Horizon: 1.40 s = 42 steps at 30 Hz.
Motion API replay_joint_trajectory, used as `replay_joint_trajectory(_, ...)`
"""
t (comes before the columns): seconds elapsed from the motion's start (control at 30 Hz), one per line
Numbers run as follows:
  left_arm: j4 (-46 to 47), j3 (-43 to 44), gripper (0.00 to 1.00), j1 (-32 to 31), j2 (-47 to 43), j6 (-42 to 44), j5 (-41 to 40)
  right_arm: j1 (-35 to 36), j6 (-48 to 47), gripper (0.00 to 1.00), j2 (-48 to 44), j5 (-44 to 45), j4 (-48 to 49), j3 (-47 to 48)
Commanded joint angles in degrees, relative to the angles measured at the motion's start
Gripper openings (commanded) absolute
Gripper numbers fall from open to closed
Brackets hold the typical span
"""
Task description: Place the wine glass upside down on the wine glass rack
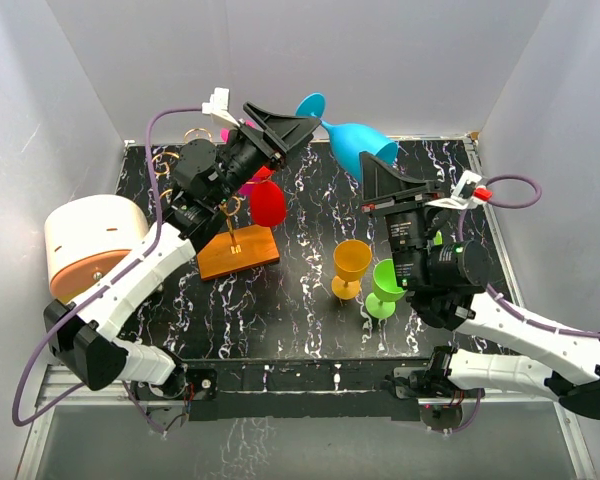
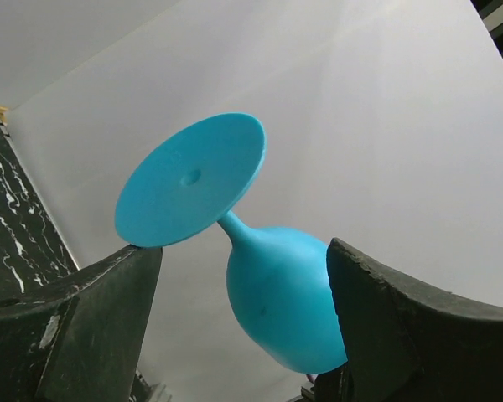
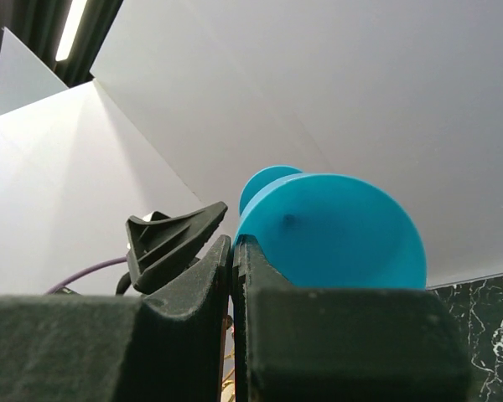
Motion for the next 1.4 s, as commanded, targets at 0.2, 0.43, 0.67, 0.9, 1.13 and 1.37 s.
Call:
replay_joint_trajectory(0.2, 4.02, -2.07, 0.66, -0.29, -2.20, -6.71, -4.42, 0.12, 1.08, 0.00, 1.07, -3.78, 7.94, -0.38)
replay_joint_trajectory(0.43, 11.97, -4.18, 0.42, -1.49, -3.81, -10.91, -10.57, 0.12, 3.44, 0.00, 1.90, -6.69, 6.54, -1.51)
replay_joint_trajectory(0.67, 13.84, -4.66, 0.41, -2.09, -5.08, -9.43, -10.78, 0.12, 5.54, 0.00, 2.07, -9.33, 5.12, -2.07)
replay_joint_trajectory(0.9, 12.95, -4.88, 0.38, -2.14, -4.98, -9.37, -11.28, 0.14, 6.57, 0.00, 2.20, -12.89, 4.32, -2.14)
replay_joint_trajectory(1.13, 13.95, -4.62, 0.13, -2.10, -4.48, -7.13, -10.23, 0.12, 6.18, 0.00, 1.24, -17.34, 0.72, -2.85)
replay_joint_trajectory(1.37, 16.20, -5.98, 0.00, -2.13, -6.03, 0.39, -9.61, 0.12, 9.10, 0.22, -2.73, -16.23, -9.04, -3.93)
